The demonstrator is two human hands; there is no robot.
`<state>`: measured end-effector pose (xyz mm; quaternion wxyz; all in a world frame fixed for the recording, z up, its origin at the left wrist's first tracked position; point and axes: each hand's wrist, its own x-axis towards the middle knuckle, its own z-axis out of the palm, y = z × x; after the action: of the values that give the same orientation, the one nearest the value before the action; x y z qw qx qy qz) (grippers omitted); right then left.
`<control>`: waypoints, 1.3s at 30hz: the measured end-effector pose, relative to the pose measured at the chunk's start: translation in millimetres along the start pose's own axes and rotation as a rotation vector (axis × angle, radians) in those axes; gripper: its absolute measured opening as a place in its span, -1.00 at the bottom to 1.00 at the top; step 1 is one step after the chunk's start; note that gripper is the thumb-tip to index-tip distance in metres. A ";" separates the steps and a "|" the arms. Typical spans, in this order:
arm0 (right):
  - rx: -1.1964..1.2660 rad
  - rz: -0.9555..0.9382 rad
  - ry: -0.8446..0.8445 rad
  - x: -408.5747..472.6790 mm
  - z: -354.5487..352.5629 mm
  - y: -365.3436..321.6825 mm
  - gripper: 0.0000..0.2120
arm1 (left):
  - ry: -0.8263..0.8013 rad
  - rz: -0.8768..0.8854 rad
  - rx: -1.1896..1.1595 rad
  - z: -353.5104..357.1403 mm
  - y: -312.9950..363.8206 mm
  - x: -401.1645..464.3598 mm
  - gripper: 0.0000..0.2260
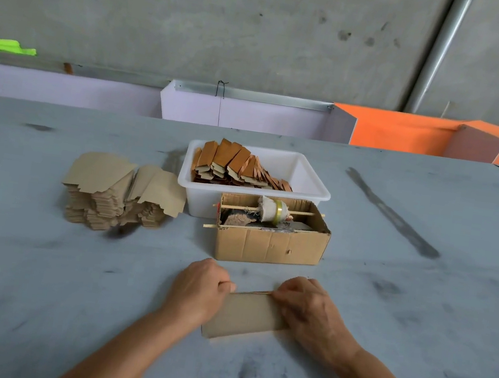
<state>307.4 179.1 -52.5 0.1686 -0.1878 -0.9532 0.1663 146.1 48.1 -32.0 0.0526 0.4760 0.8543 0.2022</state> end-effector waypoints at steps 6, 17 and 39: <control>0.100 0.053 0.053 -6.8 -2.3 -4.4 -0.77 | -0.001 0.080 -0.008 3.5 1.1 -0.1 -0.94; 0.990 0.268 -0.007 -13.1 -37.2 4.6 -0.25 | 0.100 -0.098 -0.793 -7.4 -15.9 3.5 -0.88; 1.139 0.663 0.161 5.6 -35.7 -23.6 -0.84 | -0.188 -0.321 -1.409 -32.4 4.1 -9.5 -0.77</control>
<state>309.1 169.9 -10.3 0.2522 -0.3646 -0.5924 0.6727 145.3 32.5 -1.8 0.4487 0.2131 0.5724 0.6523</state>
